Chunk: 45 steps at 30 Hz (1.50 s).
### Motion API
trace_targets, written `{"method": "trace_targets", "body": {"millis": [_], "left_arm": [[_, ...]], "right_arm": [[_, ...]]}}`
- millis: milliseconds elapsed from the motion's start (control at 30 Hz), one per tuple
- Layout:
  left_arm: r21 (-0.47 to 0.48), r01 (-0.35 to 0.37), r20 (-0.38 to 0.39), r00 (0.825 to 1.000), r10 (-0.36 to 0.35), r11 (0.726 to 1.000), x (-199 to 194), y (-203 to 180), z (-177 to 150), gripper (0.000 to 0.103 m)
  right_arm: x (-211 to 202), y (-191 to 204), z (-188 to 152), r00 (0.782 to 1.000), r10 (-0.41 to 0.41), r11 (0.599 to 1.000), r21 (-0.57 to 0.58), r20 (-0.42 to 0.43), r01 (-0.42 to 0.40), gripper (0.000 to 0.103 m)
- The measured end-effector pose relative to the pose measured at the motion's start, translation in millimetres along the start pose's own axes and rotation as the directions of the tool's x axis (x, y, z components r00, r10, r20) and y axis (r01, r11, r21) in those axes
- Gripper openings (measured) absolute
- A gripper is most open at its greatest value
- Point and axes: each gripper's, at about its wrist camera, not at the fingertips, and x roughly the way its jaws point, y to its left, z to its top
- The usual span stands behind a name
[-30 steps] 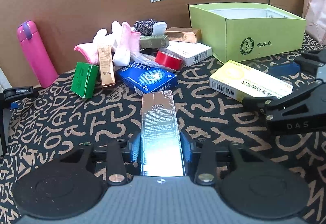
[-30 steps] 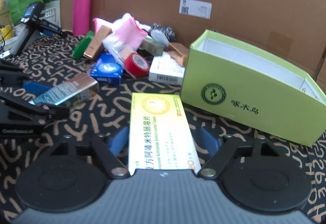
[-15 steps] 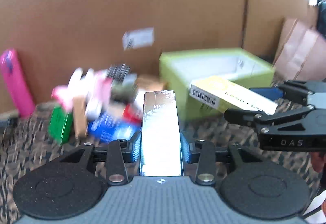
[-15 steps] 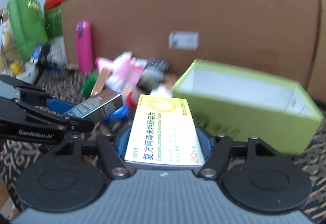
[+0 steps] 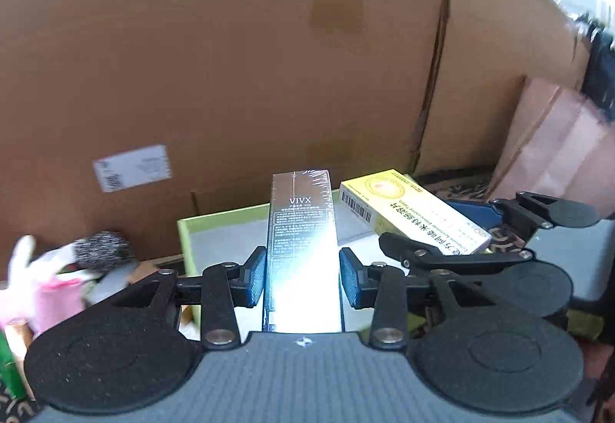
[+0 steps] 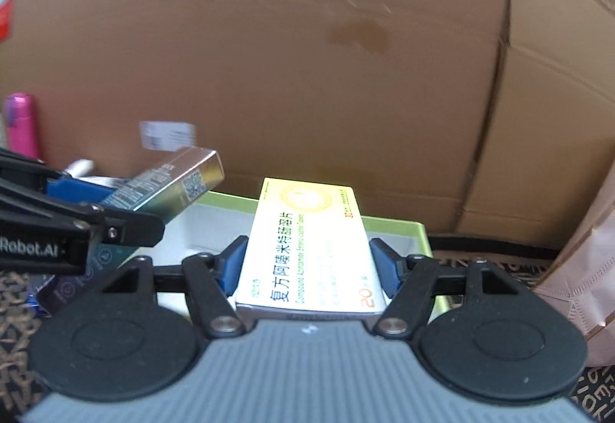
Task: Organize objects
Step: 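Carry both boxes into the green shoebox and open both tools, then move both tools back to the pile of boxes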
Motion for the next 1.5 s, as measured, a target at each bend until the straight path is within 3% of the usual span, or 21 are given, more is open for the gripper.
{"method": "trace_targets", "body": {"millis": [267,467,500,567,600,633,933,1100,1233,1367,1500], "left_arm": [[-0.054,-0.052,-0.126,0.991,0.045,0.997,74.2,-0.5,0.8,0.042],[-0.051,-0.060,-0.149,0.987,0.052,0.997,96.3,-1.4,-1.8,0.041],[-0.056,-0.058,-0.136,0.989,0.050,0.997,96.3,-0.8,-2.8,0.044],[-0.075,-0.048,-0.122,0.992,0.039,0.996,95.8,0.9,-2.7,0.068],[-0.092,-0.041,-0.116,0.993,0.031,0.995,94.4,3.0,-2.9,0.081],[-0.107,-0.039,-0.104,0.994,0.028,0.994,92.2,4.8,-3.0,0.083],[-0.131,-0.020,-0.096,0.995,0.008,0.991,75.2,11.4,-12.2,0.084],[-0.129,-0.013,-0.047,0.999,0.007,0.992,51.8,9.1,-12.8,0.084],[-0.101,-0.038,0.050,0.998,0.043,0.994,18.6,8.4,-18.7,0.087],[-0.103,-0.045,0.158,0.986,0.061,0.994,-17.6,15.2,-33.6,0.093],[-0.125,-0.087,0.170,0.980,0.107,0.988,-35.0,23.4,-47.6,0.094]], "right_arm": [[57.5,-30.0,-9.5,0.992,-0.047,0.998,0.023,-0.120,0.050,0.067],[72.5,-20.6,-25.1,0.985,-0.072,0.997,-0.042,-0.157,0.066,0.067],[75.0,-19.7,-26.3,0.984,-0.073,0.996,-0.054,-0.164,0.065,0.067],[77.0,-14.6,-29.7,0.982,-0.073,0.995,-0.077,-0.173,0.060,0.068],[76.9,-13.5,-31.3,0.983,-0.075,0.994,-0.086,-0.167,0.061,0.070],[75.0,-13.0,-31.6,0.984,-0.082,0.993,-0.093,-0.159,0.068,0.077],[56.7,-16.5,-31.2,0.993,-0.058,0.995,-0.090,-0.103,0.049,0.099],[40.4,-15.2,-30.8,0.995,-0.061,0.996,-0.078,-0.080,0.054,0.103],[17.6,-8.9,-29.7,0.998,-0.058,0.996,-0.073,-0.028,0.056,0.103],[-5.2,3.9,-30.7,0.998,-0.060,0.994,-0.092,0.031,0.063,0.103],[-25.1,15.3,-33.5,0.996,-0.046,0.996,-0.079,0.073,0.051,0.103]]}}
